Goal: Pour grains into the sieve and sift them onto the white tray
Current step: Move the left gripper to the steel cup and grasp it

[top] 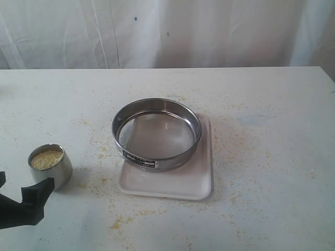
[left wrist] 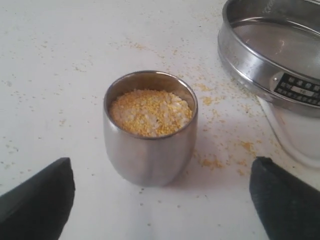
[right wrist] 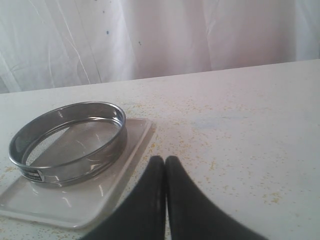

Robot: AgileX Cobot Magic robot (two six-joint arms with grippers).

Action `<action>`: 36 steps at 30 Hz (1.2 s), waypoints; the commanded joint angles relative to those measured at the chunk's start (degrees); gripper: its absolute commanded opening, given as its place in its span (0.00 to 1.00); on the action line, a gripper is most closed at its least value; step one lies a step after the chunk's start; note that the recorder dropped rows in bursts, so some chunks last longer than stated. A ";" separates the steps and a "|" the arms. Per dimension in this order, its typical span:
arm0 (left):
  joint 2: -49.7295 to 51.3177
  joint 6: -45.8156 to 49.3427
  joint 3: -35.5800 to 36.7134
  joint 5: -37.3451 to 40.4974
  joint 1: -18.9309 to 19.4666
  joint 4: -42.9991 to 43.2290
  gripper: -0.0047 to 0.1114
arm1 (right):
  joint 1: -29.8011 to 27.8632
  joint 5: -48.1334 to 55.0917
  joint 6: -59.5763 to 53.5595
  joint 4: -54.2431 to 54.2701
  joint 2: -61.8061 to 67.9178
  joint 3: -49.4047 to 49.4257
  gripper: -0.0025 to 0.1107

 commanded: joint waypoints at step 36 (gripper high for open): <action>33.36 0.22 -12.01 -16.62 2.71 -0.25 0.85 | 0.19 -0.35 0.21 -0.45 -0.33 0.34 0.02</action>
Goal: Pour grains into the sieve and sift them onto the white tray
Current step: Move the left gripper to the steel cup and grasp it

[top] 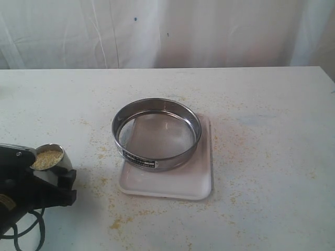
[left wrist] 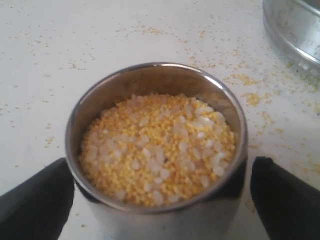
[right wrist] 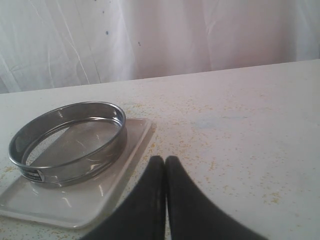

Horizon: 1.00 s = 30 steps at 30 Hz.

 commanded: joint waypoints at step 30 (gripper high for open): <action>2.30 -0.09 -5.24 2.48 2.64 1.28 0.85 | 0.19 -0.35 0.21 -0.45 -0.33 0.34 0.02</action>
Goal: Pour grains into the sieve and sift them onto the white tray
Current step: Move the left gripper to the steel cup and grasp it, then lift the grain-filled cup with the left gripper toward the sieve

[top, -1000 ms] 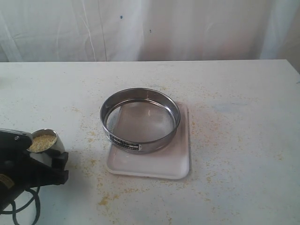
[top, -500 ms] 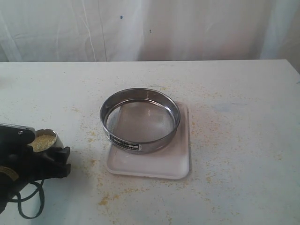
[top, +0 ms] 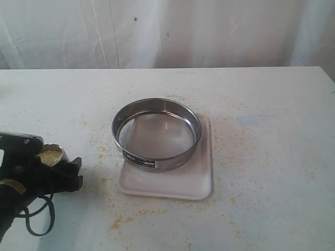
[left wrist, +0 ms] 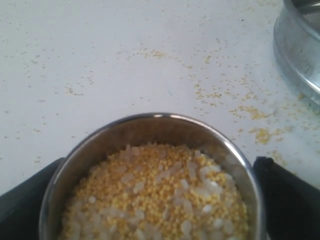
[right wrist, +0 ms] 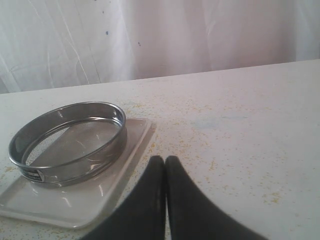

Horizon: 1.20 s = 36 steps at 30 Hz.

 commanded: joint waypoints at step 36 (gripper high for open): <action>3.60 -3.38 0.02 -1.53 0.17 1.27 0.04 | 0.19 -0.35 0.21 -0.45 -0.33 0.34 0.02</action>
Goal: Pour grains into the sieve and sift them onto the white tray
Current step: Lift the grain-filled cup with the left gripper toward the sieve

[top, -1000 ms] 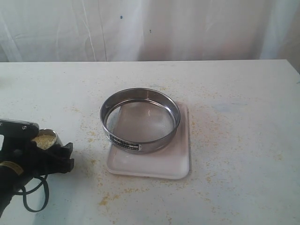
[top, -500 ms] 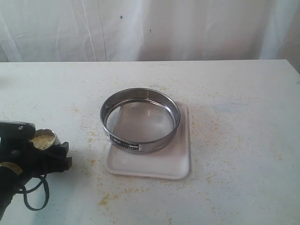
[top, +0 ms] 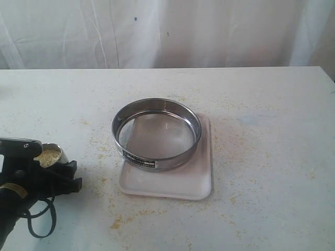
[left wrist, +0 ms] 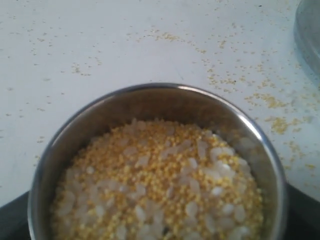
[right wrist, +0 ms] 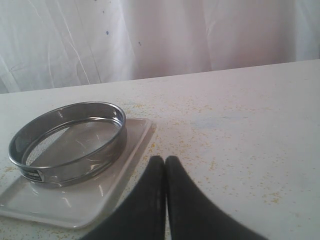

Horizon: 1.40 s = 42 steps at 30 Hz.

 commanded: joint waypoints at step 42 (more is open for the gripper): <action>-18.50 23.71 -29.08 50.32 -3.47 8.00 0.04 | 0.19 -0.35 0.21 -0.45 -0.33 0.34 0.02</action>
